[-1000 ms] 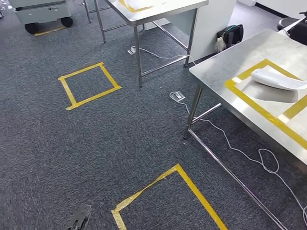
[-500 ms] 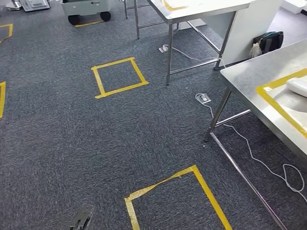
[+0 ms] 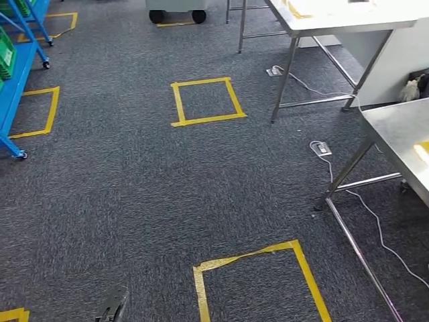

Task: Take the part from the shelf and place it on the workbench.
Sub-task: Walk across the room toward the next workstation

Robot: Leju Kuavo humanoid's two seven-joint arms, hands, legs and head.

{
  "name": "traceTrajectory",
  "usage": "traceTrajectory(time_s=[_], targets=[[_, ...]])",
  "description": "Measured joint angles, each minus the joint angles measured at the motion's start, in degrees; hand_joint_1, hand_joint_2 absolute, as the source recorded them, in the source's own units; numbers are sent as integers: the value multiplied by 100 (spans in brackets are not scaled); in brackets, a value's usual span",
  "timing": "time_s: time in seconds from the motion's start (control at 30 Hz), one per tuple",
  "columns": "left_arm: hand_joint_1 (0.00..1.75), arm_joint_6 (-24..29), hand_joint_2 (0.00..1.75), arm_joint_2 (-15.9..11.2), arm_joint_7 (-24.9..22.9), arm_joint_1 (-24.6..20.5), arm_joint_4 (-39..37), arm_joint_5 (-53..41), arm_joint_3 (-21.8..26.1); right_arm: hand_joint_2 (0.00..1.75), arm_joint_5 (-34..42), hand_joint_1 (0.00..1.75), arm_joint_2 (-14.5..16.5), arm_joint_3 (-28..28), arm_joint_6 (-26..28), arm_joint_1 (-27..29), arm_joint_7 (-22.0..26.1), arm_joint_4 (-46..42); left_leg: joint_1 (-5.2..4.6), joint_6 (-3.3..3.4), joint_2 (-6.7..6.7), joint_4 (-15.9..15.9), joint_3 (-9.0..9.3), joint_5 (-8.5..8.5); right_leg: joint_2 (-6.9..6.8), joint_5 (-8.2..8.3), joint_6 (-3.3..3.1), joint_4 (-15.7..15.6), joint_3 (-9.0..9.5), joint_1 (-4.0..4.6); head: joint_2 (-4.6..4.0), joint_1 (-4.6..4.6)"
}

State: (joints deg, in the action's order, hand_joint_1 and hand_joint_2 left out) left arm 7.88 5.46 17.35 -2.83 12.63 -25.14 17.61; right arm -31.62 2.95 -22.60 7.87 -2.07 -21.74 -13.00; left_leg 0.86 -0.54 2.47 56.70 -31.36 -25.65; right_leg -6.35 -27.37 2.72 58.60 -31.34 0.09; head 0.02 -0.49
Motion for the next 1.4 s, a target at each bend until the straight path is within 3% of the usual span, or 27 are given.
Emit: traceTrajectory(time_s=[0.03,0.1,0.13,0.17,0.2,0.23,0.3,0.33,0.4,0.47,0.53,0.6,0.67,0.7,0.77,0.83,0.9,0.97,1.0,1.1,1.2,1.27,1.3,1.33,1.4], targets=[[0,22,0,-3,-1,-4,0,-5,0,0,-1,0,2,-1,4,6,6,1,0,43,-75,-5,-20,27,178,-155,26,216,-94,-17,0,4],[0,89,0,-4,-1,-20,0,-15,-1,0,-1,0,7,-6,11,26,23,6,-17,108,-234,-5,-75,71,517,-572,36,971,-422,-27,0,12],[0,127,0,-2,-2,-20,0,-20,-1,0,0,0,9,-10,13,38,30,10,-32,130,-321,-4,-100,89,585,-724,27,1346,-588,-25,0,11],[0,166,0,-3,-7,-8,0,-27,-1,0,1,0,11,-15,15,46,32,15,-45,140,-409,-2,-119,105,614,-775,15,1561,-685,-23,0,10],[0,200,0,-8,-14,12,0,-35,0,0,1,0,11,-18,16,52,32,19,-54,141,-497,-1,-131,118,628,-712,-3,1554,-676,-22,0,9],[0,223,0,-14,-21,32,0,-43,1,0,1,0,13,-19,17,55,32,21,-58,133,-585,1,-137,131,653,-553,-23,1319,-554,-22,0,9],[0,244,0,-21,-30,58,0,-53,1,0,2,0,15,-21,19,53,32,26,-63,97,-747,8,-153,157,864,-203,-60,523,-148,-37,0,10],[0,248,0,-22,-29,61,0,-55,1,0,2,0,17,-21,21,48,35,28,-64,71,-821,16,-171,173,982,-106,-66,201,4,-49,0,6],[0,273,0,-22,-10,75,-1,-58,1,0,4,0,25,-23,26,38,43,32,-53,4,-940,14,-218,212,1094,-83,-76,-51,114,-48,0,4],[0,323,0,-26,41,109,-8,-65,1,0,5,0,33,-27,50,24,48,32,-22,-66,-1025,2,-259,247,977,-40,-122,-83,138,-36,0,4],[0,369,0,-30,89,132,-16,-77,1,0,6,0,42,-30,86,24,50,32,-37,-113,-809,215,-386,75,828,23,-192,-138,154,-43,0,-25],[0,389,0,-26,119,120,-17,-92,1,0,7,0,51,-31,107,46,64,32,-60,-140,-460,867,-687,-331,653,52,-230,-165,142,-36,0,-55],[0,396,0,-19,141,112,-18,-103,-1,0,7,0,54,-32,119,66,78,32,-51,-164,-334,1509,-953,-591,471,53,-235,-164,122,-29,0,-58],[0,407,0,-19,150,119,-19,-106,-1,0,6,0,57,-33,124,68,78,32,-44,-173,-310,1577,-956,-568,387,52,-235,-164,117,-29,0,-58],[0,444,0,-26,162,130,-20,-109,1,0,4,0,66,-33,132,64,78,32,-35,-183,-221,1098,-648,-277,242,46,-220,-162,120,-39,0,-61],[0,477,0,-24,167,114,-20,-113,1,0,1,0,73,-34,136,58,79,32,-41,-168,63,351,-215,-21,124,19,-166,-140,126,-10,0,-74],[0,491,0,-16,170,95,-20,-117,1,0,-1,0,74,-39,139,51,81,32,-55,-99,194,15,-42,31,8,-14,-103,-125,144,34,0,-64],[0,493,0,-18,173,106,-22,-118,2,0,-1,0,74,-44,141,37,82,31,-57,-9,50,-1,-62,41,-74,-38,-52,-130,173,27,0,-43],[0,498,0,-21,173,116,-23,-118,3,0,-1,0,74,-49,142,31,82,31,-53,23,-13,-4,-70,53,9,-91,-21,-82,164,10,0,-38],[0,510,0,-30,173,118,-24,-119,9,0,-1,0,74,-62,144,39,85,32,-37,98,-146,-11,-88,86,431,-364,37,284,12,-25,0,-20],[0,509,0,-28,174,107,-24,-120,10,0,-1,0,74,-66,144,47,86,32,-37,116,-187,-11,-98,91,509,-490,39,527,-98,-25,0,-15],[0,531,0,-26,177,103,-24,-133,10,0,2,0,74,-75,144,61,85,32,-45,134,-337,-9,-114,99,580,-641,26,1039,-365,-20,0,-8],[0,558,0,-26,179,105,-24,-149,11,0,6,0,74,-87,144,71,84,32,-51,142,-467,-8,-120,104,622,-602,4,1169,-456,-18,0,-5],[0,592,0,-24,181,110,-24,-169,11,0,11,0,74,-102,144,80,83,32,-54,145,-601,-7,-120,108,680,-442,-27,1057,-441,-16,0,-4],[0,655,0,-11,182,108,-24,-203,12,0,22,0,74,-133,145,95,89,33,-50,126,-805,2,-125,116,926,-38,-95,364,-178,-21,0,-7]])
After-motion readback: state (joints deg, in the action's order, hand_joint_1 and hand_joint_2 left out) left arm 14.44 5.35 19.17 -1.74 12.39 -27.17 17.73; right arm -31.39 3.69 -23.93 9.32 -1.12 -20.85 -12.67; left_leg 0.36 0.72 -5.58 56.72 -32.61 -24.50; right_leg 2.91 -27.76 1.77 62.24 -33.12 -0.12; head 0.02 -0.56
